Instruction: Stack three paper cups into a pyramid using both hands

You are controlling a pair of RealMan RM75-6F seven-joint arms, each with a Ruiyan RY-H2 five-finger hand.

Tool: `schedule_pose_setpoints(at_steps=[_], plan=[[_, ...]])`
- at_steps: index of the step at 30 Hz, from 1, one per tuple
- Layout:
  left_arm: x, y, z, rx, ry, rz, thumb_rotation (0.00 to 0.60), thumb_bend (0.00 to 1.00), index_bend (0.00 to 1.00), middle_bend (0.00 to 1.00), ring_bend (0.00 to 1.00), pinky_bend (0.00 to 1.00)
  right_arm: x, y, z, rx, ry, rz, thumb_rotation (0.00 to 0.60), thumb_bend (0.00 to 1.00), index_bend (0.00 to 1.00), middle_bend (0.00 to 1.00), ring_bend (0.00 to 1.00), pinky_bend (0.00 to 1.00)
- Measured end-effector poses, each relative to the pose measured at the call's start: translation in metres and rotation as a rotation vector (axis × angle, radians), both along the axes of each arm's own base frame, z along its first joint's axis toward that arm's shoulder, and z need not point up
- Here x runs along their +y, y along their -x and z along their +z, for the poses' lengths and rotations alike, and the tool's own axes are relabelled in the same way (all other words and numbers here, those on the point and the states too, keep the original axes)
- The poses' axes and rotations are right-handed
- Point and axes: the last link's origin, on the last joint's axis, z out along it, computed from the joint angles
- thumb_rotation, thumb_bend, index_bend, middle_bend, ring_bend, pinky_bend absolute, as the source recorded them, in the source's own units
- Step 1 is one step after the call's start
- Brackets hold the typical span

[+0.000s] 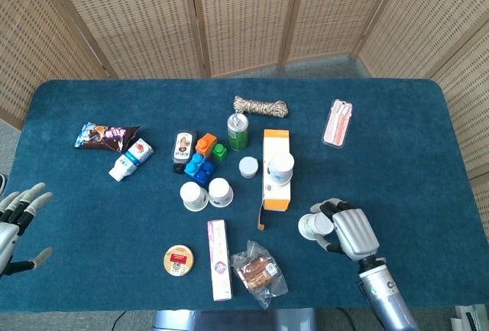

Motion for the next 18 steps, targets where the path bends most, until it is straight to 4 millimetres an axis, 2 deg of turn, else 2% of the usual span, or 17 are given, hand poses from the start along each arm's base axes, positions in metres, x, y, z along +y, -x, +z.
schedule_pose_setpoints(at_steps=[8, 18], plan=[[0.0, 0.0, -0.001, 0.0, 0.005, 0.002, 0.6, 0.31, 0.08, 0.0, 0.0, 0.0, 0.002, -0.044, 0.016, -0.08, 0.01, 0.094, 0.6, 0.35, 0.34, 0.44, 0.29, 0.44], [0.0, 0.001, 0.001, -0.009, 0.004, 0.007, 0.6, 0.31, 0.08, 0.0, 0.0, 0.0, 0.0, -0.1, 0.026, -0.103, 0.016, 0.204, 0.6, 0.34, 0.34, 0.44, 0.29, 0.43]])
